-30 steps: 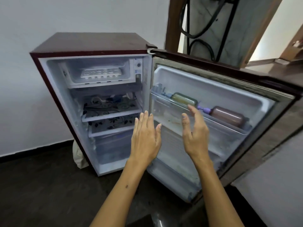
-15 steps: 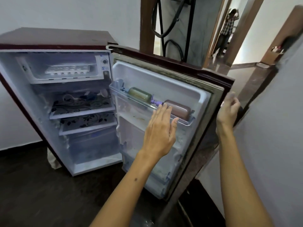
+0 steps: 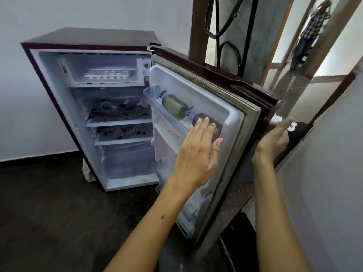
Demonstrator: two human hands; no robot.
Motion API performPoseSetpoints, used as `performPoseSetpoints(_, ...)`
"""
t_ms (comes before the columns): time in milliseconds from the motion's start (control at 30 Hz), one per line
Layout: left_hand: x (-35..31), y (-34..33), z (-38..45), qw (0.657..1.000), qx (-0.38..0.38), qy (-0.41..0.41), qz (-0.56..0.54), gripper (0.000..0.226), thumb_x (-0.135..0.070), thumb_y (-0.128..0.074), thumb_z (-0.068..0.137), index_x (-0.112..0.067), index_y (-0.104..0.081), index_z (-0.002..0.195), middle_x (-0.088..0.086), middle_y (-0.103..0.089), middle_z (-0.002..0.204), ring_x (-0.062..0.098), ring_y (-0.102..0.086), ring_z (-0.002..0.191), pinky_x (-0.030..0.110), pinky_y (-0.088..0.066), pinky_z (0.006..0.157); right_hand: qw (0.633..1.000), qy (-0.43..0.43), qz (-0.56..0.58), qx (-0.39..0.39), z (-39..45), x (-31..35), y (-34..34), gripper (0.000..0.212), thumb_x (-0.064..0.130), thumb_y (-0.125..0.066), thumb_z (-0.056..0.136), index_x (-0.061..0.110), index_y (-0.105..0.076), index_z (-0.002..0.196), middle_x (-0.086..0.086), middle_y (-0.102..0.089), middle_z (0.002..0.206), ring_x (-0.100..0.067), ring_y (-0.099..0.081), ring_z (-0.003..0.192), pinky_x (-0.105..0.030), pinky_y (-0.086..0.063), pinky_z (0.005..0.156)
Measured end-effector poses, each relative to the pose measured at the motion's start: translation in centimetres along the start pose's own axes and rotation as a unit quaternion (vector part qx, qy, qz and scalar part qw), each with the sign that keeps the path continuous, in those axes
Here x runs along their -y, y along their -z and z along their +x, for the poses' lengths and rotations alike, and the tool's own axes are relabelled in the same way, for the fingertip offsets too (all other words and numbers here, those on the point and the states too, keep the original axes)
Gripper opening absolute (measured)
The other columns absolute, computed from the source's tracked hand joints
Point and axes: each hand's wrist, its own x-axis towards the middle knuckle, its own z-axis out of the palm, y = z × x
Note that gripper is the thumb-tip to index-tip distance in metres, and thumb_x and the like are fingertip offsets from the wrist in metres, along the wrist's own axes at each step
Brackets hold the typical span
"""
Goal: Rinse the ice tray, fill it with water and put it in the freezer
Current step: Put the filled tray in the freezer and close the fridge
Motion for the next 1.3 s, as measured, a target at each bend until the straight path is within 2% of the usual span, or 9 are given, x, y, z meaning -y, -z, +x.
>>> performPoseSetpoints(200,0.3,2.5,-0.9,0.995,-0.103,0.002,0.002,0.050,-0.033,-0.032,0.099,-0.001,-0.048,0.134,0.016,-0.043,0.145,0.025,-0.031,0.140,0.043,-0.021,0.117,0.998,0.029,0.039,0.050,-4.4,-0.8,-0.4,0.054,0.044,-0.030,0.102,0.016,-0.058,0.065,0.000,-0.058,0.059,-0.007,-0.053,0.049,-0.022,-0.046,0.055)
performPoseSetpoints(300,0.5,4.3,-1.4,0.985,-0.174,-0.002,0.009,0.052,-0.033,-0.032,0.099,0.002,-0.046,0.135,0.018,-0.041,0.145,0.028,-0.031,0.140,0.041,-0.020,0.118,0.995,0.093,0.005,0.040,-6.9,-2.1,-1.7,0.042,0.040,-0.035,0.099,0.015,-0.062,0.078,-0.002,-0.064,0.075,-0.011,-0.060,0.070,-0.029,-0.048,0.068)
performPoseSetpoints(467,1.8,7.6,-2.2,0.969,-0.238,-0.015,0.059,0.052,-0.031,-0.032,0.099,0.006,-0.045,0.134,0.022,-0.040,0.145,0.032,-0.031,0.140,0.045,-0.022,0.117,0.983,0.120,-0.035,0.136,-11.6,-3.0,-4.6,0.045,0.039,-0.035,0.097,0.012,-0.070,0.089,-0.006,-0.066,0.098,-0.013,-0.060,0.088,-0.016,-0.045,0.077)
performPoseSetpoints(533,2.8,8.9,-2.6,0.966,-0.245,-0.013,0.083,0.051,-0.030,-0.032,0.100,0.005,-0.046,0.133,0.022,-0.041,0.144,0.033,-0.032,0.139,0.046,-0.022,0.117,0.977,0.096,-0.019,0.190,-14.0,-2.9,-5.7,0.049,0.043,-0.031,0.097,0.016,-0.069,0.078,-0.009,-0.071,0.088,-0.015,-0.065,0.084,-0.027,-0.050,0.076)
performPoseSetpoints(667,5.4,11.5,-3.7,0.955,-0.265,-0.001,0.133,0.045,-0.023,-0.038,0.098,0.005,-0.049,0.131,0.022,-0.043,0.142,0.034,-0.034,0.137,0.048,-0.024,0.116,0.969,0.090,0.005,0.230,-18.9,-3.0,-7.7,0.047,0.037,-0.030,0.100,0.024,-0.058,0.064,0.009,-0.059,0.061,0.002,-0.055,0.058,-0.012,-0.040,0.060)
performPoseSetpoints(767,7.7,13.6,-4.5,0.950,-0.269,0.002,0.157,0.043,-0.021,-0.037,0.098,0.005,-0.052,0.129,0.023,-0.044,0.141,0.034,-0.036,0.136,0.048,-0.025,0.115,0.964,0.109,0.015,0.242,-22.2,-3.7,-9.3,0.052,0.045,-0.028,0.097,0.012,-0.061,0.075,0.005,-0.057,0.063,-0.003,-0.052,0.059,-0.015,-0.039,0.059)
performPoseSetpoints(1033,16.3,20.4,-5.4,0.951,-0.249,0.036,0.182,0.042,-0.019,-0.037,0.097,0.003,-0.051,0.130,0.021,-0.046,0.140,0.034,-0.035,0.137,0.049,-0.029,0.113,0.948,0.150,0.034,0.280,-30.9,-5.0,-15.5,0.040,0.044,-0.032,0.094,0.015,-0.050,0.073,0.014,-0.046,0.055,-0.002,-0.044,0.052,-0.014,-0.031,0.053)
performPoseSetpoints(1167,20.8,23.6,-5.2,0.945,-0.236,0.040,0.224,0.044,-0.021,-0.037,0.097,0.002,-0.049,0.132,0.020,-0.045,0.142,0.033,-0.032,0.138,0.045,-0.022,0.117,0.943,0.169,0.028,0.286,-34.7,-5.8,-19.3,0.046,0.049,-0.038,0.091,0.009,-0.057,0.078,0.012,-0.048,0.055,-0.001,-0.051,0.053,-0.015,-0.035,0.051)
performPoseSetpoints(1300,24.6,25.8,-4.1,0.942,-0.196,0.009,0.273,0.045,-0.022,-0.036,0.096,0.003,-0.051,0.130,0.020,-0.047,0.140,0.033,-0.034,0.138,0.047,-0.021,0.116,0.932,0.189,0.006,0.309,-37.6,-6.3,-22.9,0.055,0.067,-0.038,0.087,0.015,-0.048,0.071,0.014,-0.044,0.050,-0.001,-0.049,0.049,-0.018,-0.033,0.048)
